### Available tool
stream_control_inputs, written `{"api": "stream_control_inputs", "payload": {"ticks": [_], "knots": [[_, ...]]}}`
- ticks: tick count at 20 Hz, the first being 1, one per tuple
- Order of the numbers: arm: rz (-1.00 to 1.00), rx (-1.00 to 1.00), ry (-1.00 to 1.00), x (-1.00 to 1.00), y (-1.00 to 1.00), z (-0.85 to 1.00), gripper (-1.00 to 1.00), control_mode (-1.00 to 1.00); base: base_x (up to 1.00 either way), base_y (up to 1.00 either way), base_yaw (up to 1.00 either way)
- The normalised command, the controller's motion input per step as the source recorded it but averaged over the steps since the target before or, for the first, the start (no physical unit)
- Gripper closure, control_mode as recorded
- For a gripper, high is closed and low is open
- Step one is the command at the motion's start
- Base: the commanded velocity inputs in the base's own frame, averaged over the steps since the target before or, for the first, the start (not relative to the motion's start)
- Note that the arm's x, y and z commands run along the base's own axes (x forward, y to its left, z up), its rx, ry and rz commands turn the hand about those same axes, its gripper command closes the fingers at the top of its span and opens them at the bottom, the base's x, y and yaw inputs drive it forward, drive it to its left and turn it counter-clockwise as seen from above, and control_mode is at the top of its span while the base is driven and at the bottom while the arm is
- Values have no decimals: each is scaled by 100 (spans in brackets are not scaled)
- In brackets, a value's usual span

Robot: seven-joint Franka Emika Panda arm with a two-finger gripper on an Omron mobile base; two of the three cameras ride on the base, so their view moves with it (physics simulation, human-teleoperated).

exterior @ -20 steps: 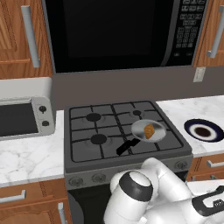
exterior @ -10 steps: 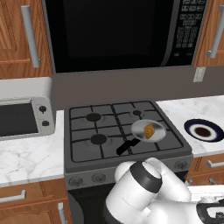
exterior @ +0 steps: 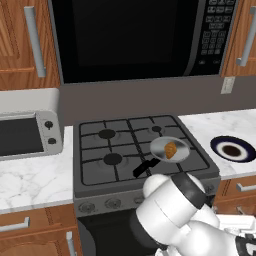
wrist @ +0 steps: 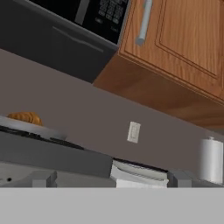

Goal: Pick the croissant and place it on the pan. Then turn on the stove to warm the croissant.

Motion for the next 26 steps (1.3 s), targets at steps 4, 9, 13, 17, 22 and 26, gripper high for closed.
{"api": "stream_control_inputs", "payload": {"ticks": [4, 9, 13, 17, 22, 26], "knots": [[0, 0, -3, 27, 0, 3, -100, -100, 0, 0, 0], [-5, -5, -14, 77, 0, 16, -100, -100, 0, 0, 0], [-4, -6, -17, 79, 1, 13, -100, -100, 0, 0, 0], [0, 0, -3, 2, 12, 0, -100, -100, 0, 0, 0], [0, -2, -4, 40, 38, 0, -100, -100, 0, 0, 0], [0, -4, -8, 38, 45, 0, -100, -100, 0, 0, 0]]}}
